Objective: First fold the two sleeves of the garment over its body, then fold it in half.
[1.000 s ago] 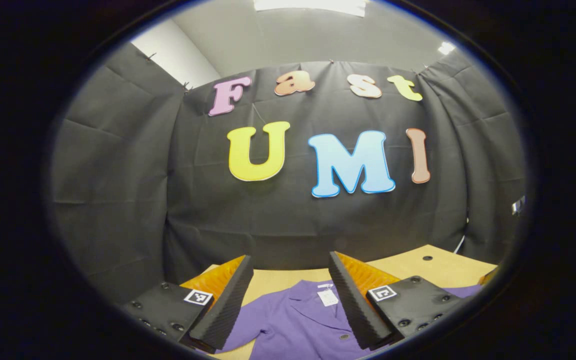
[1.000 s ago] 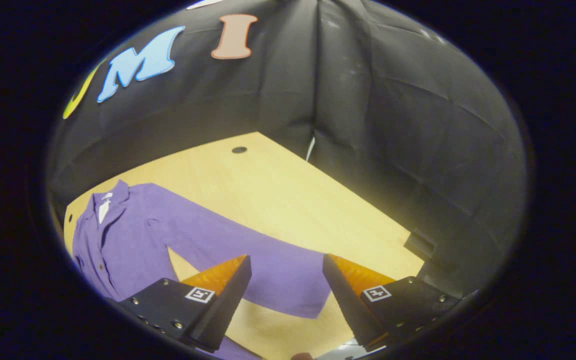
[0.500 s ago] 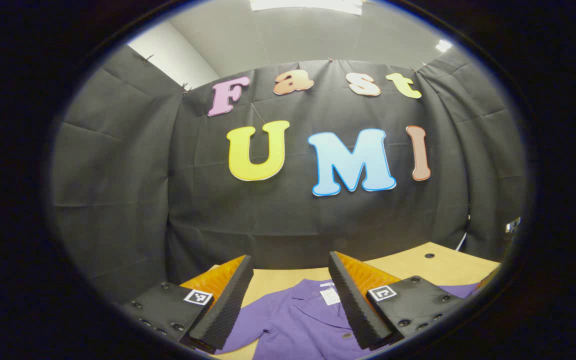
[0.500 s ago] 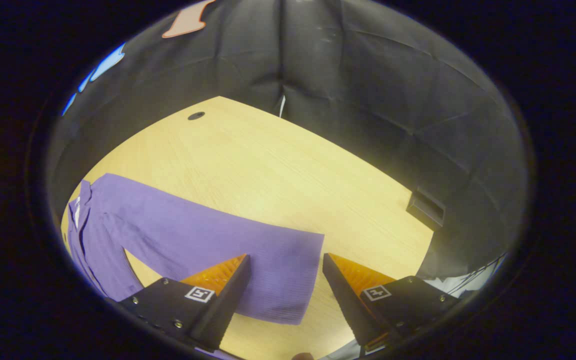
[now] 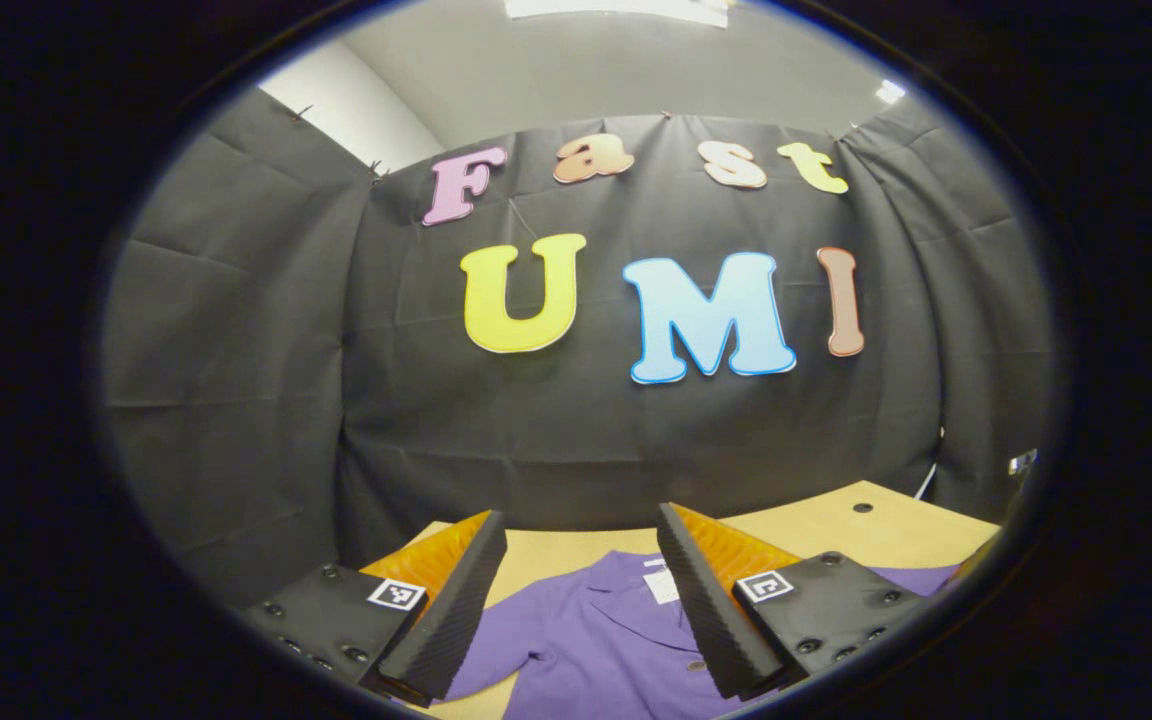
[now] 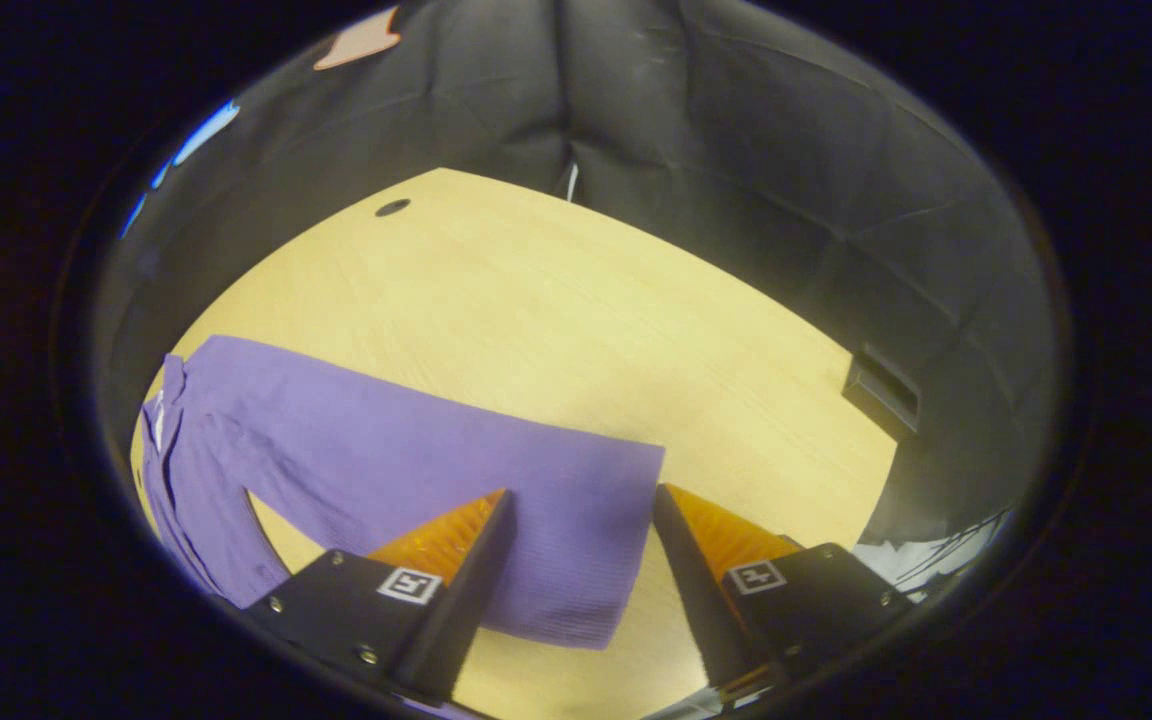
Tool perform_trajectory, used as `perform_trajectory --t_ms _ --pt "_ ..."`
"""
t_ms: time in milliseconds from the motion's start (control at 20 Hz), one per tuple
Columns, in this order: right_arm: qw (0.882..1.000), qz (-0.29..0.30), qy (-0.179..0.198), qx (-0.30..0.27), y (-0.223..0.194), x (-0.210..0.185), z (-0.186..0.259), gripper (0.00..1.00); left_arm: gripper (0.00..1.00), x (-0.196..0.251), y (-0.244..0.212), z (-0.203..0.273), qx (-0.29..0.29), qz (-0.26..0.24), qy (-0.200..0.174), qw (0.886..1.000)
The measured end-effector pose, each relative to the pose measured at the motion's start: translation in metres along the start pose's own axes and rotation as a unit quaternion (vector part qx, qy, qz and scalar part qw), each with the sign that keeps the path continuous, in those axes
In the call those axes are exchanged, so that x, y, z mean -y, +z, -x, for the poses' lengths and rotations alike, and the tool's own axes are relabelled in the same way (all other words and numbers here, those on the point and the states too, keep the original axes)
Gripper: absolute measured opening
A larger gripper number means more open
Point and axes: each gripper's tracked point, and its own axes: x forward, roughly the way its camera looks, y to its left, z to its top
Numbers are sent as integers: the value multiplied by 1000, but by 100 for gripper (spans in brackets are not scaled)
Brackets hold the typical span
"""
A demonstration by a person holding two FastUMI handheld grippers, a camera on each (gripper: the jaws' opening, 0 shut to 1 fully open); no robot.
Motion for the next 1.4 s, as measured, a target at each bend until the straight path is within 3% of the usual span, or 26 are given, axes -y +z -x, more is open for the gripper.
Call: perform_trajectory --t_ms 100,200,300,400,450,550,650,950,1100,1400 --pt "1000 -4 7 -1 2 -5 2 84 100 0 -1 1 1 1 -1 1000" --pt "1000 -11 2 1 2 -8 2 56 100 -1 -2 1 2 -1 0 1000" --pt "1000 -13 22 5 2 -16 0 55 100 -5 -2 3 2 1 2 1000" --pt "999 -38 17 5 3 -17 2 13 100 -10 -3 5 2 1 7 1000" --pt "999 -38 21 10 5 -16 1 14 100 -13 -3 6 2 2 11 1000" --pt "998 -46 27 10 6 -17 -1 5 100 -20 -6 8 1 5 17 1000" --pt "998 -53 38 15 9 -20 3 5 100 -25 -7 10 0 8 22 1000" --pt "989 -47 114 76 49 -52 46 1 97 -45 -10 12 -2 5 34 999" --pt "981 -31 154 115 77 -83 85 1 100 -57 -15 11 -4 14 39 999" --pt "953 2 244 182 120 -159 165 1 100 -83 -12 16 20 32 40 999"
